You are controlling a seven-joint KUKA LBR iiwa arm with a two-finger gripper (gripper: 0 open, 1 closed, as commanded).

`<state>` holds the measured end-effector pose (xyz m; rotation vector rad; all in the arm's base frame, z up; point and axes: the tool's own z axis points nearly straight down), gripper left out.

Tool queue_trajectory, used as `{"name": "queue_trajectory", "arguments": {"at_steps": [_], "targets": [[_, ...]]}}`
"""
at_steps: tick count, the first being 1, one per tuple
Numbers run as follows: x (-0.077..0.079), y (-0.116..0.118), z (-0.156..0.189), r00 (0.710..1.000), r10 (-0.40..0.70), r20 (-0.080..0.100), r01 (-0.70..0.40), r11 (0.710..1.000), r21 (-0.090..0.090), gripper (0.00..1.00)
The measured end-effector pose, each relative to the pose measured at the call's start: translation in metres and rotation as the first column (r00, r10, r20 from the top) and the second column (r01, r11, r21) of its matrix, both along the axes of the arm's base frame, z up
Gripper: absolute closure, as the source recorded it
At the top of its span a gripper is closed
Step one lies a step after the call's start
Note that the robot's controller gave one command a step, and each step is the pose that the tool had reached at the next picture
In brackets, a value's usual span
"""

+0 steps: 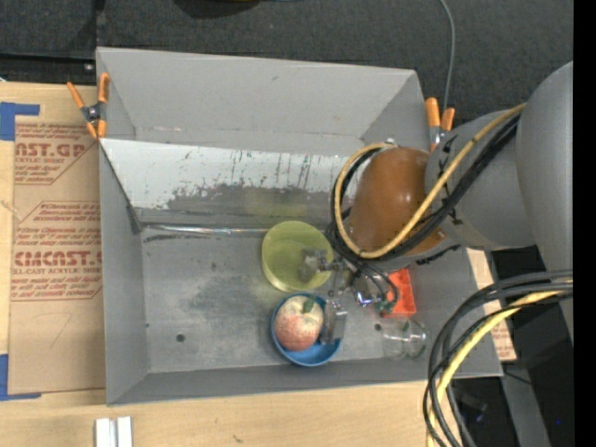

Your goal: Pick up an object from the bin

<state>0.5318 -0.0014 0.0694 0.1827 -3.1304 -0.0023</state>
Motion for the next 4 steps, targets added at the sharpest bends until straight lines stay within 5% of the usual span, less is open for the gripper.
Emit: {"name": "queue_trajectory", "arguments": {"at_steps": [1, 2, 3, 4], "targets": [[0.004, -0.006, 0.073, 1.000, 0.017, 0.010, -0.017, 1.000, -0.001, 0.00], [-0.044, 0.047, 0.030, 0.947, 0.322, 0.005, -0.322, 0.947, 0.003, 0.00], [-0.032, 0.022, 0.002, 0.979, 0.204, 0.018, -0.204, 0.979, 0.001, 0.00], [-0.041, 0.082, 0.006, 0.833, 0.552, 0.030, -0.553, 0.833, -0.006, 1.00]]}}
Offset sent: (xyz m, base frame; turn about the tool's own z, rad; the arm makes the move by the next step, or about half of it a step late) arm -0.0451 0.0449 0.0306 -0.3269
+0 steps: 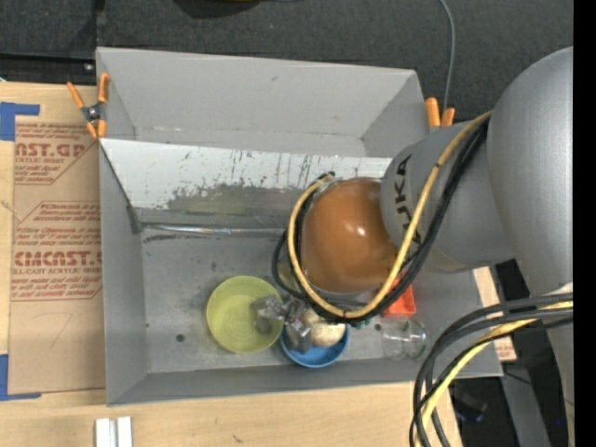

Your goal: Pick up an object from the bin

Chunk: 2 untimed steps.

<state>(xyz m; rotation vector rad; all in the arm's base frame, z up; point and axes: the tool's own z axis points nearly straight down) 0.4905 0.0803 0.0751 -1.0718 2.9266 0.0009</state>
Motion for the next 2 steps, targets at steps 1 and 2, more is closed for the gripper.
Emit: {"name": "queue_trajectory", "arguments": {"at_steps": [1, 2], "targets": [[0.0000, 0.0000, 0.0000, 1.000, -0.001, 0.000, 0.001, 1.000, 0.000, 1.00], [-0.0004, -0.0001, 0.0033, 1.000, -0.001, 0.000, 0.001, 1.000, 0.000, 1.00]]}}
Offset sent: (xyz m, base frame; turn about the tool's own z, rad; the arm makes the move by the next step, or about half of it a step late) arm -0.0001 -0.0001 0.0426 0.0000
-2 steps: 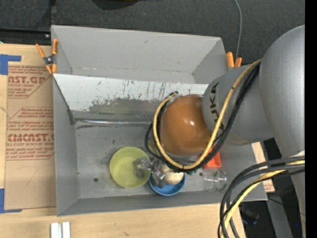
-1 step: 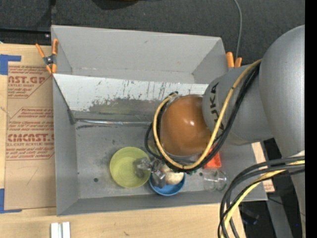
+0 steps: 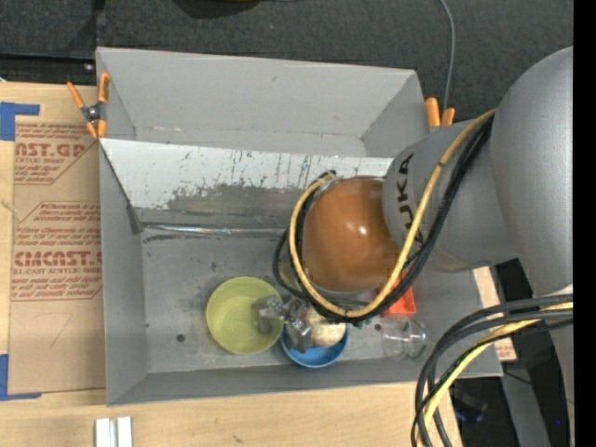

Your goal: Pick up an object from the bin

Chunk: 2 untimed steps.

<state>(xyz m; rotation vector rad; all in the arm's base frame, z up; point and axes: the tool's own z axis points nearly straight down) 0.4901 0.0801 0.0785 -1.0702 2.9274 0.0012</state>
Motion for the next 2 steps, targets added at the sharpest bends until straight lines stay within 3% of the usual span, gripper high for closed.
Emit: {"name": "queue_trajectory", "arguments": {"at_steps": [2], "targets": [[0.0019, 0.0007, 0.0179, 1.000, 0.000, 0.005, 0.000, 1.000, 0.002, 1.00]]}}
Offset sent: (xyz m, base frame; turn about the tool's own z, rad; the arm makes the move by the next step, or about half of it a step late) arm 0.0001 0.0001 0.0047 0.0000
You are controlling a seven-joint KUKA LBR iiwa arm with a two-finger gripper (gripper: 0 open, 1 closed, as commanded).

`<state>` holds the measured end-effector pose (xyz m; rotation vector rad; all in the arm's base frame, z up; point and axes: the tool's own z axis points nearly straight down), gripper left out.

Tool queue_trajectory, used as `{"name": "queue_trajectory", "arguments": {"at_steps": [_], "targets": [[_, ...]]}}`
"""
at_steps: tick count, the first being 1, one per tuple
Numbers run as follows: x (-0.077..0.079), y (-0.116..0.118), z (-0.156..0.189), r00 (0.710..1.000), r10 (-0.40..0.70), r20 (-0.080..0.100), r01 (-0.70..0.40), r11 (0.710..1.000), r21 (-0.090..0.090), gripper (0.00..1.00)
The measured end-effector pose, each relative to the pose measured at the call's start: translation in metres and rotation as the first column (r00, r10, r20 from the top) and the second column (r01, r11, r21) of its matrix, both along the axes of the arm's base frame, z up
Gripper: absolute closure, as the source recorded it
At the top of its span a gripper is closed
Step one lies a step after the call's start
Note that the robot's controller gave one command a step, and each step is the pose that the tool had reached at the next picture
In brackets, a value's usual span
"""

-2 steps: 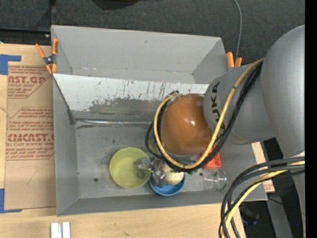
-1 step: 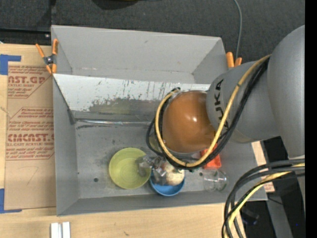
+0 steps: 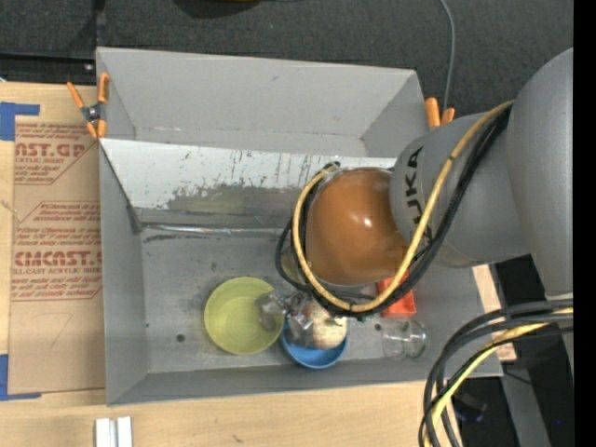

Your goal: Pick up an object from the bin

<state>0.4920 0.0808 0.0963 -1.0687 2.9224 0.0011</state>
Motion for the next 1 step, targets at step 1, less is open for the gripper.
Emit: {"name": "queue_trajectory", "arguments": {"at_steps": [1], "targets": [[-0.0014, 0.0000, 0.0038, 1.000, 0.000, -0.005, 0.000, 1.000, -0.001, 1.00]]}}
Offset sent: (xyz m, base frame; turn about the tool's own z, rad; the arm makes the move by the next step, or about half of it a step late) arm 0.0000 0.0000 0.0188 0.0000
